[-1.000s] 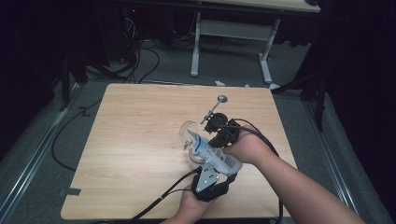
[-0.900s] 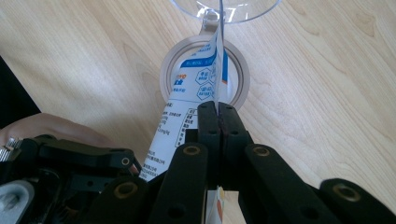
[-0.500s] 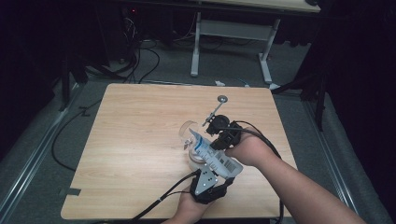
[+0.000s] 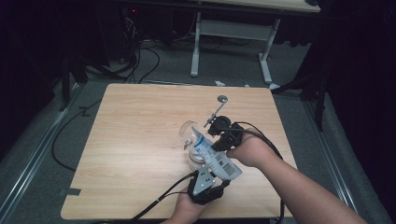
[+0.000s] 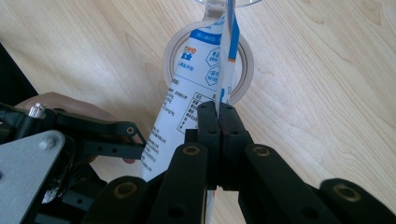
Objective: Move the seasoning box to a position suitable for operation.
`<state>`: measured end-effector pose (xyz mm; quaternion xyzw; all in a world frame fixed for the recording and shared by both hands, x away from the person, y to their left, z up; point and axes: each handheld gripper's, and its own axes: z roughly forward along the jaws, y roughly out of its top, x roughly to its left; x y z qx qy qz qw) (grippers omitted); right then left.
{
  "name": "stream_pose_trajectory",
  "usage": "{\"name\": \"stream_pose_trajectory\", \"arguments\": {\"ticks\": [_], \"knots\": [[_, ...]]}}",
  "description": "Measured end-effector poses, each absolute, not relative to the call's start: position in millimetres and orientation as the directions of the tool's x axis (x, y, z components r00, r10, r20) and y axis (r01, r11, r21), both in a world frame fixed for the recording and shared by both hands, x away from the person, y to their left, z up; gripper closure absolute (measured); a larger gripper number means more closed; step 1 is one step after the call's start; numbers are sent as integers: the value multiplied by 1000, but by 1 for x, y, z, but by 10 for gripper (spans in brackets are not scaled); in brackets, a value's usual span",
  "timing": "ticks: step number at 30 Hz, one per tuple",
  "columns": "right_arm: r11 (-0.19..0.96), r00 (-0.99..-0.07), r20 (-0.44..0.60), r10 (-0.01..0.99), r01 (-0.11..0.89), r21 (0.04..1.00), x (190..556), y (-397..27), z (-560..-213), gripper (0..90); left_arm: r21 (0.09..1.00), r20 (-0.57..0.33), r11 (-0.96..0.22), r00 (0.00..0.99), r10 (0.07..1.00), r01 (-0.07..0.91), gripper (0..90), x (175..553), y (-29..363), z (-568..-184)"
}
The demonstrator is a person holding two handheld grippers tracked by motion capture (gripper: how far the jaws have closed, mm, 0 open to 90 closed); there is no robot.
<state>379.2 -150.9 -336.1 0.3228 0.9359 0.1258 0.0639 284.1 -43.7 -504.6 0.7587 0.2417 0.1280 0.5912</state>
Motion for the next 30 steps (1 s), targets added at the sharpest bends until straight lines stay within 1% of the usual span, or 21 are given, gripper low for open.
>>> {"name": "stream_pose_trajectory", "arguments": {"ticks": [15,30], "knots": [[763,-781,-43,623,594,253,375,-152,-335,893,950,-107,-198,844,526,244,589,287,-39,-516],[762,-782,-36,622,595,254,372,-154,-337,894,944,-122,-198,835,536,264,589,289,-39,-521]]}}
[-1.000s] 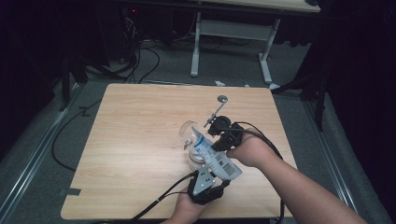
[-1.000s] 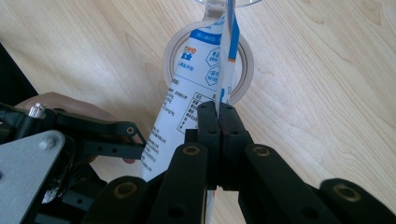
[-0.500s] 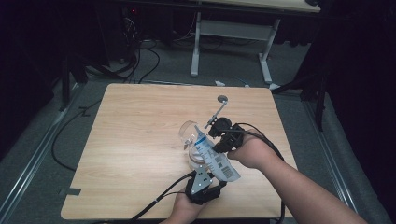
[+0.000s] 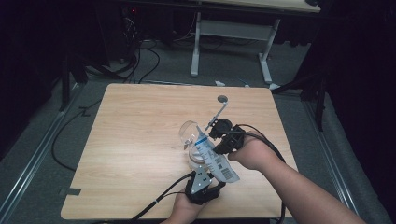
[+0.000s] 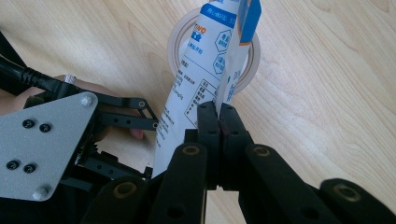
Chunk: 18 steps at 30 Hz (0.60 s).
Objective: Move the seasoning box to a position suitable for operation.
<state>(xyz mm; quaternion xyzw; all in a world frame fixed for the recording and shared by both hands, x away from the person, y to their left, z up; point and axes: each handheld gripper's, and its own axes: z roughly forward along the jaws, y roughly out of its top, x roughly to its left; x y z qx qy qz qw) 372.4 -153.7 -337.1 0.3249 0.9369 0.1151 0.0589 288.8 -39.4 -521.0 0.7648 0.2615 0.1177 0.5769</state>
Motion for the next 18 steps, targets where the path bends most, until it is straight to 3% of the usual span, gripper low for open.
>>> {"name": "stream_pose_trajectory", "arguments": {"ticks": [18], "knots": [[759,-779,-38,626,597,261,366,-159,-335,894,939,-119,-207,825,552,274,593,290,-39,-522]]}}
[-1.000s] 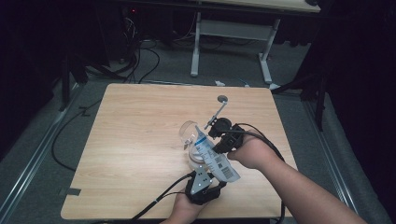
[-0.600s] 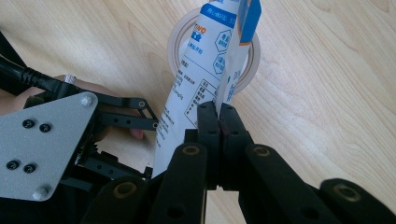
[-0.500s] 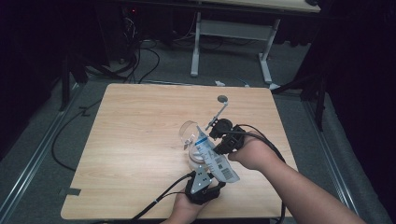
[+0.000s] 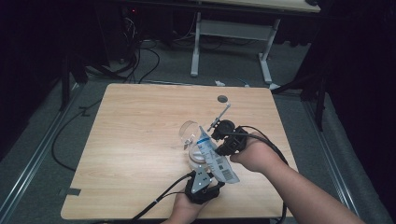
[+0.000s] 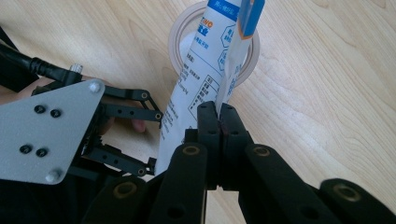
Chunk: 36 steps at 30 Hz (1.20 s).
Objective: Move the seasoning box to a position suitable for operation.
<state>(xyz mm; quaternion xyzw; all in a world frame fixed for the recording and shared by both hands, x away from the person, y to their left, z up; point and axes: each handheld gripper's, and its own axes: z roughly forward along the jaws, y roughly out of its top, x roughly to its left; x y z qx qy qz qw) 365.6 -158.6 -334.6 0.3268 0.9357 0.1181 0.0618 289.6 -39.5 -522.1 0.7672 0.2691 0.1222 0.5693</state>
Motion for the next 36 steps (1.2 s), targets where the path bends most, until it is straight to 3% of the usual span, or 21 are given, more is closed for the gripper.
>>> {"name": "stream_pose_trajectory", "arguments": {"ticks": [6,15,36], "knots": [[751,-773,-32,634,605,265,366,-161,-335,897,939,-119,-211,832,542,272,574,288,-39,-522],[747,-771,-24,636,608,269,368,-159,-334,898,933,-119,-238,856,502,269,416,284,-35,-523],[742,-764,-40,644,611,275,369,-164,-333,898,944,-122,-197,833,540,266,417,287,6,-519]]}}
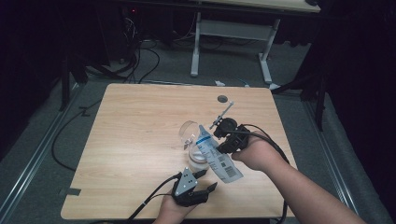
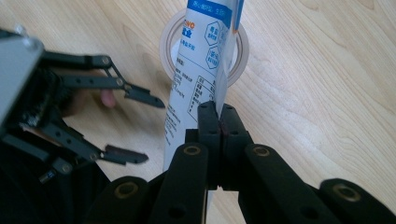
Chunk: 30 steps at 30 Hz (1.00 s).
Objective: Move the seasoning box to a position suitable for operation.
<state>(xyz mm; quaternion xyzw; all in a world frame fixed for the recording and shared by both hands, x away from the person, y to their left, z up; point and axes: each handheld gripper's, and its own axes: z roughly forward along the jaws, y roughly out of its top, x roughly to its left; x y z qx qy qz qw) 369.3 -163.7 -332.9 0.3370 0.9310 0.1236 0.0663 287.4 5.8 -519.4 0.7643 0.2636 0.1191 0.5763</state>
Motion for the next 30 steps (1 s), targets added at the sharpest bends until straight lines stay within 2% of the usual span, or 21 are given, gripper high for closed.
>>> {"name": "stream_pose_trajectory", "arguments": {"ticks": [6,23,30], "knots": [[746,-766,-45,641,609,270,369,-164,-334,898,946,-122,-176,800,588,274,424,295,29,-518],[745,-767,-42,641,607,275,369,-166,-336,897,942,-36,-205,684,729,267,439,316,107,-521],[746,-765,-46,642,609,270,368,-167,-335,897,942,-57,-161,615,787,294,444,324,149,-519]]}}
